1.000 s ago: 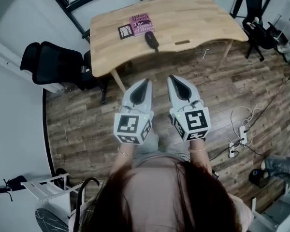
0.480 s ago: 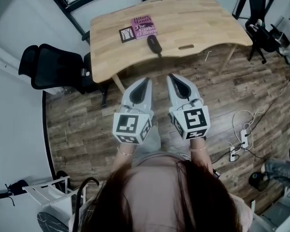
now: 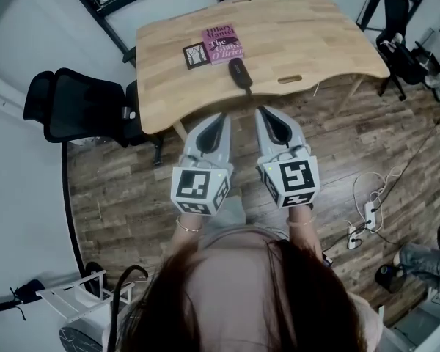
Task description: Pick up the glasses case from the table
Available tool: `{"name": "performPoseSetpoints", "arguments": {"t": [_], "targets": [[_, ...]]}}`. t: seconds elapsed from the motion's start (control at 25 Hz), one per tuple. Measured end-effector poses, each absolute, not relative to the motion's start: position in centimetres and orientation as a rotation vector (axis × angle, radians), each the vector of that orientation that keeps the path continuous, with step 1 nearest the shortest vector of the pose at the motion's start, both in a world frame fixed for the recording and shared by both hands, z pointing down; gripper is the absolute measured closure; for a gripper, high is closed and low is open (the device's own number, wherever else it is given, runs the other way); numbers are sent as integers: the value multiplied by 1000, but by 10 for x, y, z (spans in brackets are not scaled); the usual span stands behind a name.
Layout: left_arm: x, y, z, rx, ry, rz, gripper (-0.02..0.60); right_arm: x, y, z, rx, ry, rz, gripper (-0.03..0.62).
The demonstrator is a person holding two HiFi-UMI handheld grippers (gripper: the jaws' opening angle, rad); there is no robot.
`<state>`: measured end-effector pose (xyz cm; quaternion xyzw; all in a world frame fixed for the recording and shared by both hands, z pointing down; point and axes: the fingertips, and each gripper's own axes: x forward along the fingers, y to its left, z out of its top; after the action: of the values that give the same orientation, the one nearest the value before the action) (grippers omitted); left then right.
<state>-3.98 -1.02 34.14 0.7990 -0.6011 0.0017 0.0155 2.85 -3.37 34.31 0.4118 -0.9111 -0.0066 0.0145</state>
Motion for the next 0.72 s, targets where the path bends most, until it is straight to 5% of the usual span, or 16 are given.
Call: {"name": "performPoseSetpoints", "arguments": {"t": [0.72], "targets": [[-82,-80,343,2539,-1759,2,577,-16,-111,340,1365,-2749,-80,591]]}}
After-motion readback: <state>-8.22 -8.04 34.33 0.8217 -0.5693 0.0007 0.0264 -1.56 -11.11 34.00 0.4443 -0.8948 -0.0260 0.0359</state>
